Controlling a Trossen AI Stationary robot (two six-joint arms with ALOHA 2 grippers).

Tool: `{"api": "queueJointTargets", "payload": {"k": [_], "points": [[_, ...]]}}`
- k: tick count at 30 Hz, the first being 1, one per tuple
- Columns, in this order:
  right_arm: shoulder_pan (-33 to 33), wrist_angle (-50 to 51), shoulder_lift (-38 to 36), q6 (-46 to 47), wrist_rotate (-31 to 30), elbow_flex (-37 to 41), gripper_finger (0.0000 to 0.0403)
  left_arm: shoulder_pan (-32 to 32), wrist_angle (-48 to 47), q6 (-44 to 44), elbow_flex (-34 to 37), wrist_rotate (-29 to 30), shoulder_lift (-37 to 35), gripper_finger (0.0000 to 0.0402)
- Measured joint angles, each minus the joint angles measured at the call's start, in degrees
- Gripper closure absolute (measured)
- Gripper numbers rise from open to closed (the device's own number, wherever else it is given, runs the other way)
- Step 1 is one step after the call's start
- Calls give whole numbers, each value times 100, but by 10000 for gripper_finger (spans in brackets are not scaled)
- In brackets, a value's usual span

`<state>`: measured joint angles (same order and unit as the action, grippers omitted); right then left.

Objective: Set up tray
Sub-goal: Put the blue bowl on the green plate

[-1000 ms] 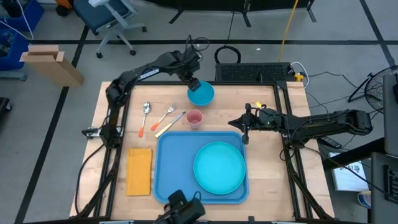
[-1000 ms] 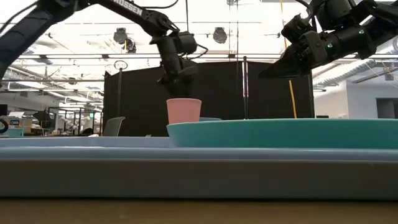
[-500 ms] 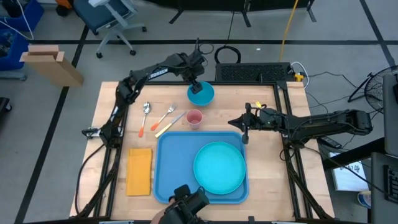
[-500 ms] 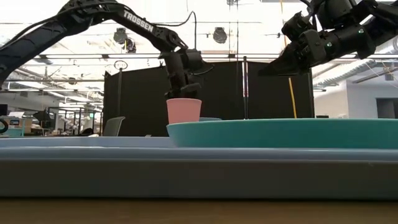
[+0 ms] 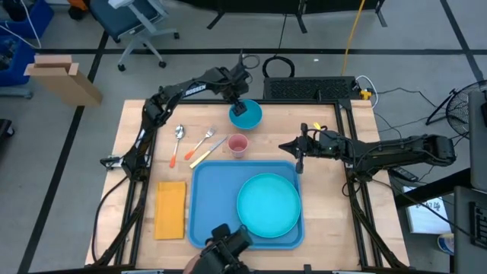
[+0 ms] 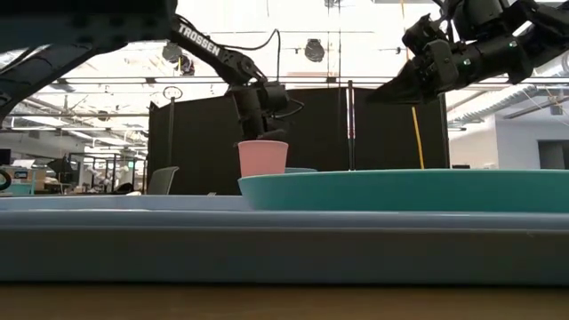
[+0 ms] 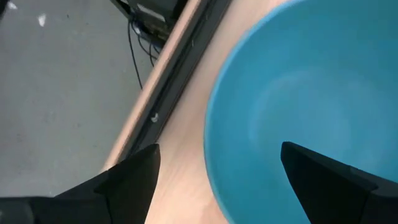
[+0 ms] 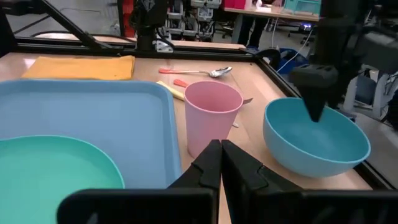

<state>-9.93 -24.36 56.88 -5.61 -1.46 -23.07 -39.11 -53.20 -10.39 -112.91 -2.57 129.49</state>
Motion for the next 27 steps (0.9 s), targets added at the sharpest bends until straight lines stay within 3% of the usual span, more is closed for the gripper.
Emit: {"api": "queueJointTargets", "payload": {"k": [7,11,16,23,27], "points": [[-24,13,0,-28,0,0,399,-20,263,46,400,-4,0,72],[-24,13,1,-98,0,0,399,-18,576,42,531,-194,0,105],[-24,13,0,-107,0,0,399,-13,853,61,532,-190,-2,197],[-24,-33,2,-109,-20,0,399,-9,953,30,530,-202,-2,371],[-24,-102,2,-107,-22,0,399,-36,990,-1,471,-232,-23,386]]}}
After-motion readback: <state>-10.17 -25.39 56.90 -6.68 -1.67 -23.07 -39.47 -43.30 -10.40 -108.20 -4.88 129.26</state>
